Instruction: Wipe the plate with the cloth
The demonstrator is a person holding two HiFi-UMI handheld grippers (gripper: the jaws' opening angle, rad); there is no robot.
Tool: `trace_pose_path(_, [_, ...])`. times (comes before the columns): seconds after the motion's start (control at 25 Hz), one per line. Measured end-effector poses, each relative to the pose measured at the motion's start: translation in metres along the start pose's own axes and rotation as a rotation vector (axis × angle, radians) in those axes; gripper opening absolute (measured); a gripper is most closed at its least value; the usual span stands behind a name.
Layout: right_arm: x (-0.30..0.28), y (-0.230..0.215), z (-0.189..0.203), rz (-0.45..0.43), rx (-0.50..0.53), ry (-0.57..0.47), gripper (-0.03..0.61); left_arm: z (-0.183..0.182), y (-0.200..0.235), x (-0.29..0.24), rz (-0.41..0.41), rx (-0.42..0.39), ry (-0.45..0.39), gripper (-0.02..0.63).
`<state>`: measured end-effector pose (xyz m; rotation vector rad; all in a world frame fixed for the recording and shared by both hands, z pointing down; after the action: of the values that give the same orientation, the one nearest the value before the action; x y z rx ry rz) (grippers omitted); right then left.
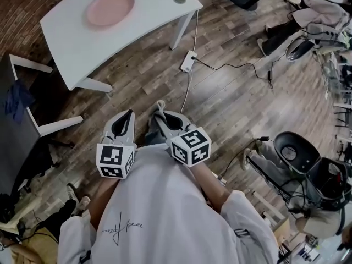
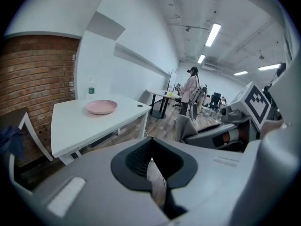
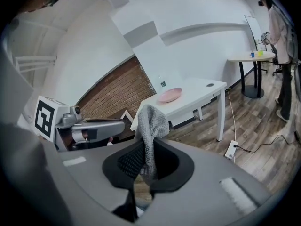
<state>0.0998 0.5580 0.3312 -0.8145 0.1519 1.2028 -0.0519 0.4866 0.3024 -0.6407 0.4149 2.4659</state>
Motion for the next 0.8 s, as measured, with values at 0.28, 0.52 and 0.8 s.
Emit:
trace_pose_path(0.28, [-0.013,-0.032,-0.025,-0.061,0.005,0.019,0.037,-0.008,-0.005,-0.021,-0.013,0.027,0.056,0.011])
trace_pose_path(0.52, [-0.037,-0.04,-0.053,-0.097,0.088,0.025,0.037,-0.017,0.014,-0.026,-0.069,0.083,0.014,0.011])
trace_pose_path(0.8, [-0.058,-0.053,-0.074,-0.083,0.128,0.035,0.037,-0.037,0.039,-0.049,-0.088,0.026,-0.033,0.011])
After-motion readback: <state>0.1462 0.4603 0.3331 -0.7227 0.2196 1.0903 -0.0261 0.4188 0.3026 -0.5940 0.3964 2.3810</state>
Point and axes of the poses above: the fingertips, and each gripper's own axes: x backward along the fingers, y to its left, z out of its underside, the point moved 8 cm from there along x, backward along the fingers, and after that the axes turned 1 degree about -x, right-handed, at the moved point
